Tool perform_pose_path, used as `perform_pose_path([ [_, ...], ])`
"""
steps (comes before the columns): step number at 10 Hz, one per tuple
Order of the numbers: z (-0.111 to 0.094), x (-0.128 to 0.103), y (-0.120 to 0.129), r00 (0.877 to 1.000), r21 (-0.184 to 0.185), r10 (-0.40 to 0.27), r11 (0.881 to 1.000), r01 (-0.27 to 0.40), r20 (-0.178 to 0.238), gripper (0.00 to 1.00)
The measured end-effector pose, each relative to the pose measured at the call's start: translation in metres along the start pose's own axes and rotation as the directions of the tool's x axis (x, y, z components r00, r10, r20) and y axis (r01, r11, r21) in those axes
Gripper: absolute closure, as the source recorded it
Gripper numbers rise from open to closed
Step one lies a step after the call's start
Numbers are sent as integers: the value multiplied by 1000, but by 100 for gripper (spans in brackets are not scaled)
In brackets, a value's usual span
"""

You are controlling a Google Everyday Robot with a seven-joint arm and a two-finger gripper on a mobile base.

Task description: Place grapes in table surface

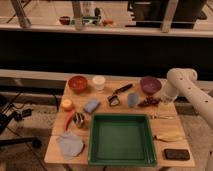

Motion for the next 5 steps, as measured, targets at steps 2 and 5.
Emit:
perform_pose_path([
  [2, 0, 3, -9, 1000, 28, 11, 1000, -11, -1, 20],
  [5, -1, 9, -20, 1000, 68, 27, 997, -26, -7, 20],
])
